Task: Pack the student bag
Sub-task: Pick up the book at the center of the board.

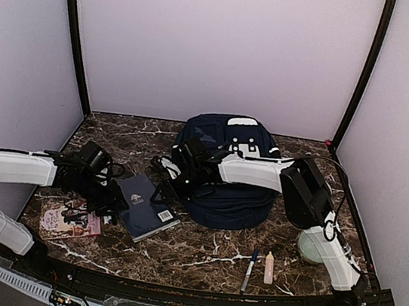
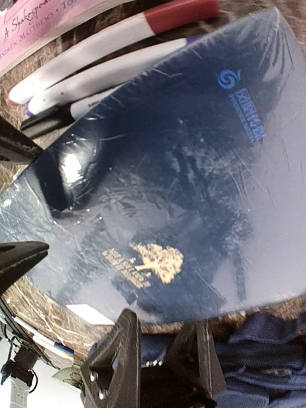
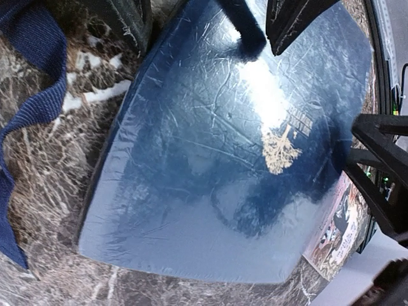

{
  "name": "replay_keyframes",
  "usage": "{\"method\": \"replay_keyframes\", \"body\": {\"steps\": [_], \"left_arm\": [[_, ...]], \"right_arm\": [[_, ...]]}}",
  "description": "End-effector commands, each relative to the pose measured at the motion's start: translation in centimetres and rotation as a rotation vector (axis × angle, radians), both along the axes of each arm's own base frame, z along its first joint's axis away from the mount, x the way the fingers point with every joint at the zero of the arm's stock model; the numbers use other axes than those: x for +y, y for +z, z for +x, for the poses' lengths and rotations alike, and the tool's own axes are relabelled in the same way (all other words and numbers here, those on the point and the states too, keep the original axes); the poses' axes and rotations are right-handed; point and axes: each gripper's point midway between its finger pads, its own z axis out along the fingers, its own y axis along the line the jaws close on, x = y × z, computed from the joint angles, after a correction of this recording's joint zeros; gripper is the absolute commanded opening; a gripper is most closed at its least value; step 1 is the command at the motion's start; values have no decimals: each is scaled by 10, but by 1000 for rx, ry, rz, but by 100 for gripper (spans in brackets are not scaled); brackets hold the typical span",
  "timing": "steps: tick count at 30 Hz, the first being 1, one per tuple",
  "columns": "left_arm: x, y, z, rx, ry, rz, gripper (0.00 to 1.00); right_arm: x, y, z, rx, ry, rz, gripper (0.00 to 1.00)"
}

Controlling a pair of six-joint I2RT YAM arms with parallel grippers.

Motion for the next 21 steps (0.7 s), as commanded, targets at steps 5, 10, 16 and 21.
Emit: {"method": "replay_keyframes", "body": {"steps": [5, 10, 16, 21], "left_arm": [[-6, -5, -6, -18, 26, -73, 42], [-1, -18, -20, 43, 67, -79, 55], [-5, -28, -23, 66, 78, -113, 59], [-16, -30, -15, 45, 86, -170, 58]], "right_arm": [[-18, -77, -45, 125, 37, -188, 61], [-20, -82, -45, 118, 31, -204, 61], [-21, -87, -46, 124, 31, -212, 61], [-21, -88, -47, 125, 34, -217, 61]]}}
